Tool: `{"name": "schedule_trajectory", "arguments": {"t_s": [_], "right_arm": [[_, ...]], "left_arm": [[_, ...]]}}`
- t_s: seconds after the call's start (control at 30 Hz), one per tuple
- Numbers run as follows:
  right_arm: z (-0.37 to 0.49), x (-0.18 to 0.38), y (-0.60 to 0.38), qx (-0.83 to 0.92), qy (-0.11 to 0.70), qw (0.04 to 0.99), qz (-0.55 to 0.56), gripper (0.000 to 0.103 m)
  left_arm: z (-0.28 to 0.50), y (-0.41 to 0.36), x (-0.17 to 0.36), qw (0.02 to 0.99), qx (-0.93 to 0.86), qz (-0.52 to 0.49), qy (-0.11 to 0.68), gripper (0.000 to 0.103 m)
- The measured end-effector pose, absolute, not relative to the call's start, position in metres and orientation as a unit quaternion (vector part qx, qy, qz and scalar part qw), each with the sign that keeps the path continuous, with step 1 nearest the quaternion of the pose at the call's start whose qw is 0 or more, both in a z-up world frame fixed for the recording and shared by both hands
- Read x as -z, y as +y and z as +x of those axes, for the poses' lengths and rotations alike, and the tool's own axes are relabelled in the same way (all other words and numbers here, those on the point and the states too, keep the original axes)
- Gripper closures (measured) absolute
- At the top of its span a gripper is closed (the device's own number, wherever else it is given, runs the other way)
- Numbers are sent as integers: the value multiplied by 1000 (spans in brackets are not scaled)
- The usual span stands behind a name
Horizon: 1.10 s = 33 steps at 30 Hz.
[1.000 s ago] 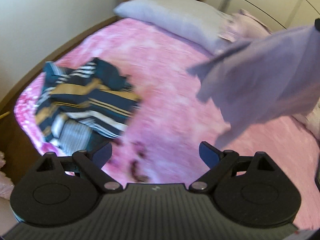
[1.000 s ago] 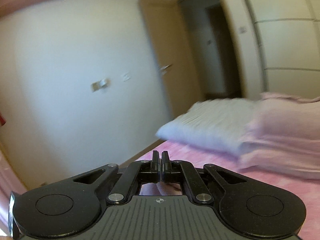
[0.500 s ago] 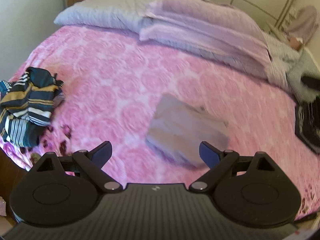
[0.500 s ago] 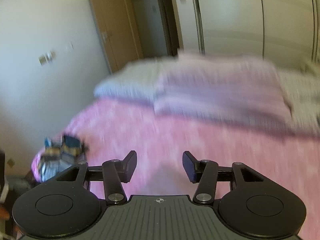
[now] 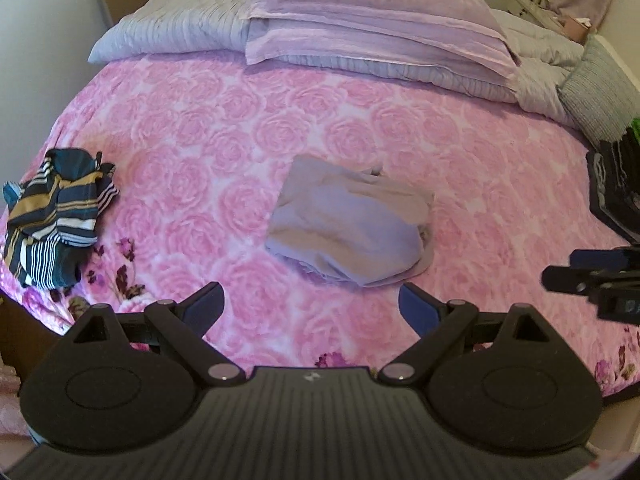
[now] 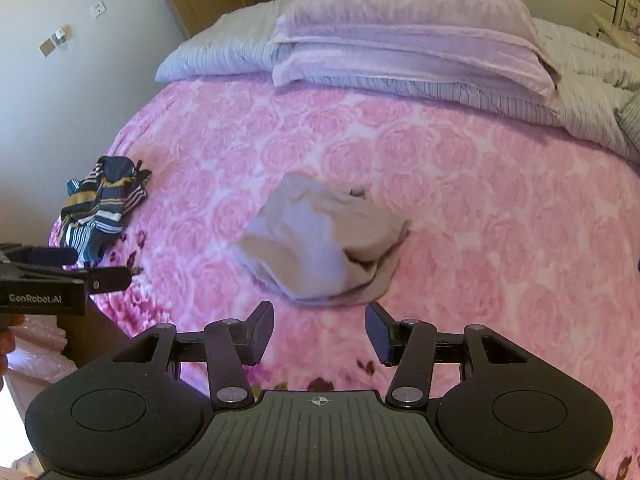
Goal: Fold clothes
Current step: 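Lift the lavender shirt with the right gripper and drop it on the bedspread, then move both tools over the crumpled lavender shirt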
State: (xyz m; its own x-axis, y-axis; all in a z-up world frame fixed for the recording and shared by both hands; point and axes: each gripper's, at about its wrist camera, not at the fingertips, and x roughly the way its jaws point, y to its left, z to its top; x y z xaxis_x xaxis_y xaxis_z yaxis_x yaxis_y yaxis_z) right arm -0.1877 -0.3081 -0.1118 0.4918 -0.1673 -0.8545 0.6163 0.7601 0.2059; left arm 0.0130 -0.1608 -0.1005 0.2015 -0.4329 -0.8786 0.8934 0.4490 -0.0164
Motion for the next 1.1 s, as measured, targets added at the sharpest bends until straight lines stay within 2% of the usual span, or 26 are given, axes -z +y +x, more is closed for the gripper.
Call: {"name": "schedule_trajectory", "arguments": {"t_s": [0.5, 1.1], "right_arm": [[-186, 125, -309, 250, 462, 809, 262, 55], [-143, 135, -299, 305, 469, 776, 292, 55]], "left_arm": [[7, -181, 101, 703, 485, 290, 431, 11], [72, -196, 118, 656, 525, 323, 435, 11]]}}
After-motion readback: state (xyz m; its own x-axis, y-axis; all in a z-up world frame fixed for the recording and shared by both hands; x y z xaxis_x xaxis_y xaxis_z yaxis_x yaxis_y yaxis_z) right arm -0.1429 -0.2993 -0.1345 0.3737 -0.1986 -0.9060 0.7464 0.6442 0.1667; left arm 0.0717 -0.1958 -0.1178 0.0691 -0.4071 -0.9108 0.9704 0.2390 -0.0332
